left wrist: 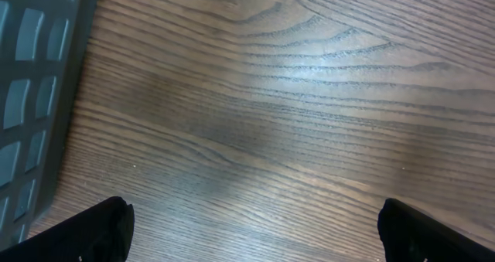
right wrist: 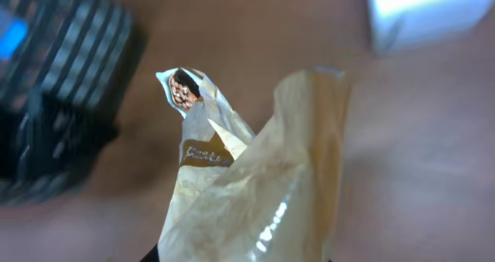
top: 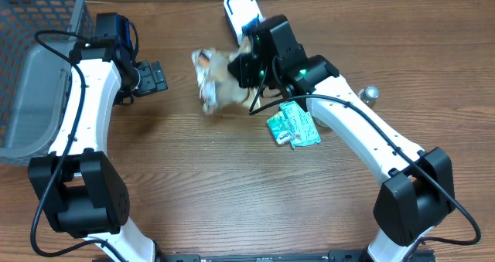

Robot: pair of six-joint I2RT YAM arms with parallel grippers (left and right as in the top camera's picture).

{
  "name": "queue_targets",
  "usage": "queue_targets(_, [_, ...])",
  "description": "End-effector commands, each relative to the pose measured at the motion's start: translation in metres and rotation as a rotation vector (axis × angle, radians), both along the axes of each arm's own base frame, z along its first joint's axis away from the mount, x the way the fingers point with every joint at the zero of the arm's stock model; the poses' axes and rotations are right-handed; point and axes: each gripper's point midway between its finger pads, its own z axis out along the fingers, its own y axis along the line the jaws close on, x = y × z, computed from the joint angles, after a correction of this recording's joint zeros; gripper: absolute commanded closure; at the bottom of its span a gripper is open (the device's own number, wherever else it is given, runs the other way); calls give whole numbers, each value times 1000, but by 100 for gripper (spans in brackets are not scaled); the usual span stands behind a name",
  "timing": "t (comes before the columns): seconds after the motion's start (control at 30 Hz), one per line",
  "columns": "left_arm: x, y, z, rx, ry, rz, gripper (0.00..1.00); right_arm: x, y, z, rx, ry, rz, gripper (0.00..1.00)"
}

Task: Scan the item barcode
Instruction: 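Bring the PanTree bag back down beside the light-green packs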

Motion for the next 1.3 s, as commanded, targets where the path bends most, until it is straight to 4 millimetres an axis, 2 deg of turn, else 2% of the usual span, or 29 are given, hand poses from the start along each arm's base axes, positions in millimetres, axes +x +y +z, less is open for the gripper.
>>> queue_targets(0.0, [2, 2, 8, 15, -22, -2, 0, -26, 10, 4, 92, 140, 42, 96])
queue_targets(0.27, [2, 2, 8, 15, -22, -2, 0, -53, -35, -28, -31, 357, -24, 96])
queue_targets(0.4, [2, 2, 8, 15, -22, -2, 0, -63, -73, -42, -123, 440, -59, 96])
queue_targets(0.57, [2, 2, 8, 15, -22, -2, 1, -75, -109, -52, -224, 494, -43, 96])
queue_targets(0.73, [2, 2, 8, 15, -22, -2, 0, -79, -159, -63, -426, 512, -133, 91])
queue_targets(1.03, [2, 2, 8, 15, -22, -2, 0, -100, -185, -65, -558, 577, -125, 95])
queue_targets(1.17, [2, 2, 8, 15, -22, -2, 0, -116, -190, -64, -596, 619, -52, 96])
queue_targets(1.27, [2, 2, 8, 15, -22, -2, 0, -118, -191, -63, -605, 618, -24, 96])
